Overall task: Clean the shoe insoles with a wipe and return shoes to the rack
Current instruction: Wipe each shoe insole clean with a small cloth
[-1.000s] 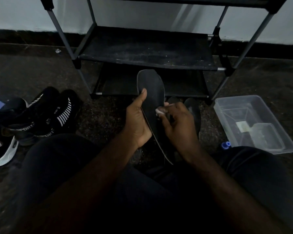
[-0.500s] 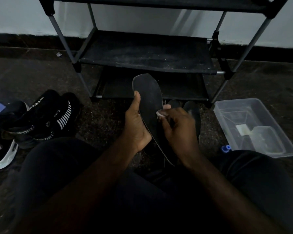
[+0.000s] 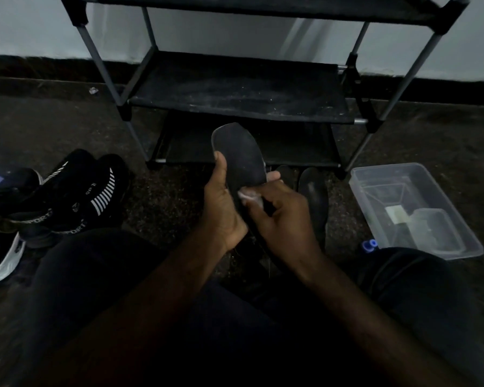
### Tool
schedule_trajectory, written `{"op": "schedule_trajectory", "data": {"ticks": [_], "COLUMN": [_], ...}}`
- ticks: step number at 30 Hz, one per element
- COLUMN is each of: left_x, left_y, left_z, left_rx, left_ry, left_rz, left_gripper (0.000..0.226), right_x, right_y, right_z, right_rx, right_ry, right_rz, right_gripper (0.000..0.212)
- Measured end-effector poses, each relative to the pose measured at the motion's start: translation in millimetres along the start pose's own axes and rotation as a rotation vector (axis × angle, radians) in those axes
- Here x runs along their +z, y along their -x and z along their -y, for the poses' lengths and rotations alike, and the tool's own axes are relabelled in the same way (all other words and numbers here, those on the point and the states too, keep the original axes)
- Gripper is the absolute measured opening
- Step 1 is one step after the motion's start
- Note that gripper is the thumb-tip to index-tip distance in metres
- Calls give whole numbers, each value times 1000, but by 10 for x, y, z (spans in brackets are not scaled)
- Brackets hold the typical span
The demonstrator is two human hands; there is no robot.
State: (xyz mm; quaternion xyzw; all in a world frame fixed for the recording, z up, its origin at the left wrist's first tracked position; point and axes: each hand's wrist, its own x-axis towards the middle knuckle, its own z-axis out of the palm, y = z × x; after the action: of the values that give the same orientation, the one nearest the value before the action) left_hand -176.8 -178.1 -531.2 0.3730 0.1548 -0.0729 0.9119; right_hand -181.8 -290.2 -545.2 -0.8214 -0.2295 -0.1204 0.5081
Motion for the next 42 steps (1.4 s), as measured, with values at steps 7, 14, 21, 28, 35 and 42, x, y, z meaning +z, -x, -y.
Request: {"op": "schedule_trajectory", "data": {"ticks": [7,14,21,28,35,42], "left_x": [5,-34,-47,9,-12,43], "left_y": [31,17,-73,-66,-35,12], "left_z": [-42,-48,25,28,-10,9], "left_rx": [41,35,-17,-10,-24,-1], "left_ry": [71,47,-15,-28,-42,-46], "left_rz": [53,20,-58,-34,-22,51], "left_gripper": [83,80,84,71,76,63], "right_x": [-62,-59,-27,-85,-24,-133], "right_y": [-220,-181,-59,-146,-48,-150], "right_z": [-19,-8,-81,-236,-76,-261], "right_rx": [64,-51,-10,36,-92,44], "right_ry": [111,64,-41,127,65,248], "right_rz": [-143,21,119,-78,80,-135], "right_gripper": [7,9,14,8,14,14]}}
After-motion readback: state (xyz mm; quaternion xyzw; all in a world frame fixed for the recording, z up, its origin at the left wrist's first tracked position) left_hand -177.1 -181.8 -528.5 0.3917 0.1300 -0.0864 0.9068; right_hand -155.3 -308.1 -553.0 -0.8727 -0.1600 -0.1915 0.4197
